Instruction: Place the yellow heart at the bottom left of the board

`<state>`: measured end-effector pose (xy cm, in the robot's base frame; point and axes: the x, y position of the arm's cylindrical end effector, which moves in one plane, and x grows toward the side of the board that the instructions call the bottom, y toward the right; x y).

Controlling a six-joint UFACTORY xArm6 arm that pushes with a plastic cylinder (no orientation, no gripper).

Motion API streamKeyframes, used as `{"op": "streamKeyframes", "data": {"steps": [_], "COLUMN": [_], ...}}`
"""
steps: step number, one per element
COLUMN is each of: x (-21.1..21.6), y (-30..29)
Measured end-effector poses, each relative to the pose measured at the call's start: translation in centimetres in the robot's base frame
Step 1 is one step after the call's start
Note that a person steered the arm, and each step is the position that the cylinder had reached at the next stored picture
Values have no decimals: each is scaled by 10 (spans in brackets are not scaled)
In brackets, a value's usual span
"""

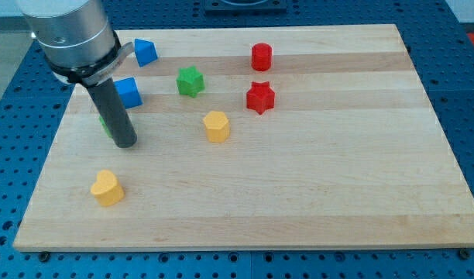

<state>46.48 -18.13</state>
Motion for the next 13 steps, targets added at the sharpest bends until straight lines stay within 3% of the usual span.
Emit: {"op": "streamKeyframes", "data": {"steps": [5, 10, 13], "x": [50, 63, 75], "y": [-2, 31, 12]}}
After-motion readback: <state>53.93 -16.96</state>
